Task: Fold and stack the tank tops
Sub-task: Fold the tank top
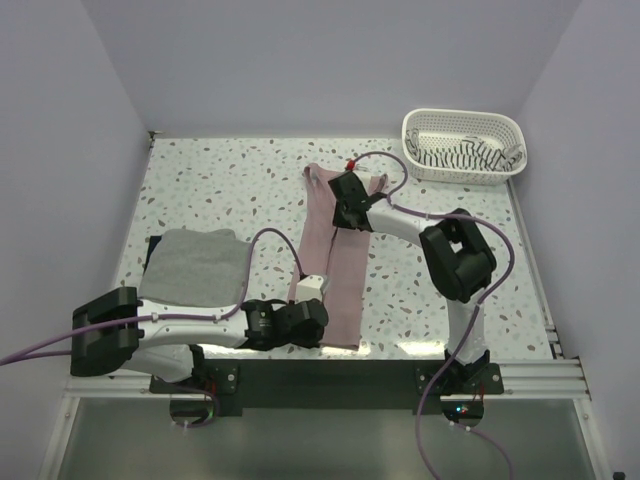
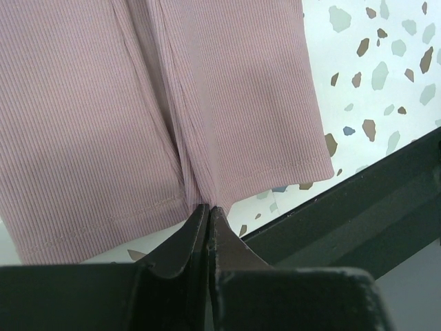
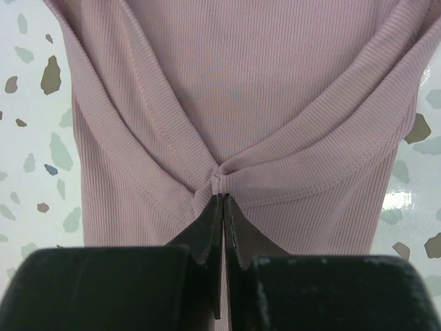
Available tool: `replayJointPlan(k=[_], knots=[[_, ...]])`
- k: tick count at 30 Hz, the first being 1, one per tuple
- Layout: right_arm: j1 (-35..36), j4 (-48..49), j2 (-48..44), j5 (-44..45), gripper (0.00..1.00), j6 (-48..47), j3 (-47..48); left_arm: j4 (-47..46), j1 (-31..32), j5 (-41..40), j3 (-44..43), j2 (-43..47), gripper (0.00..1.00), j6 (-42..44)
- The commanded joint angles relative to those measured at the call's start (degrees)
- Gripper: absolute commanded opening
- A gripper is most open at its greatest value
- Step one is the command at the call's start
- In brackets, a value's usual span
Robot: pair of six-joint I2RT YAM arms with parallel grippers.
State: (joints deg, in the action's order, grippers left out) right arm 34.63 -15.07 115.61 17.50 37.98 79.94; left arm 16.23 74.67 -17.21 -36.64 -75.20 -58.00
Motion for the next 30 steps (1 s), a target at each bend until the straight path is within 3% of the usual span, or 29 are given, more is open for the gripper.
replayJointPlan(k=[1,3,4,7,10,15,21,24,30], knots=[[0.26,1.10,0.05,1.66,0.03,0.52,2.85,0.73,0.03,-0.36,0.17,0.58,0.07,-1.15],[0.35,1.27,-1.00,1.05,0.17,-0.01,2.94,1.26,0.03,-0.72,-0.36,1.19,0.21,-0.89],[0.26,1.10,-1.44,0.87,0.28,-0.62,3.03,1.52,0.03,-0.89,-0.88,1.46,0.33,-0.72],[0.35,0.05,-3.72,0.70,0.45,-2.02,3.90,2.49,0.03,-1.42,-2.98,2.69,0.45,0.16],[0.26,-2.32,-6.18,0.70,0.52,-3.26,5.39,4.33,0.03,-2.56,-5.97,4.00,0.49,1.04],[0.26,-4.88,-11.98,2.27,0.51,-3.96,1.73,7.85,-3.47,-4.94,-10.64,5.94,0.49,2.88],[-1.41,-5.50,-13.93,5.27,0.46,-3.52,-3.91,1.36,-22.09,-0.81,-13.27,1.65,0.44,11.49],[-3.43,-4.88,-11.74,4.48,0.31,-4.31,-3.92,-1.37,-27.90,0.42,-16.44,-4.68,0.43,15.45],[-6.59,-6.11,-6.11,2.98,0.20,-6.60,-0.94,-6.91,-36.96,4.55,-20.74,-12.68,0.42,18.79]])
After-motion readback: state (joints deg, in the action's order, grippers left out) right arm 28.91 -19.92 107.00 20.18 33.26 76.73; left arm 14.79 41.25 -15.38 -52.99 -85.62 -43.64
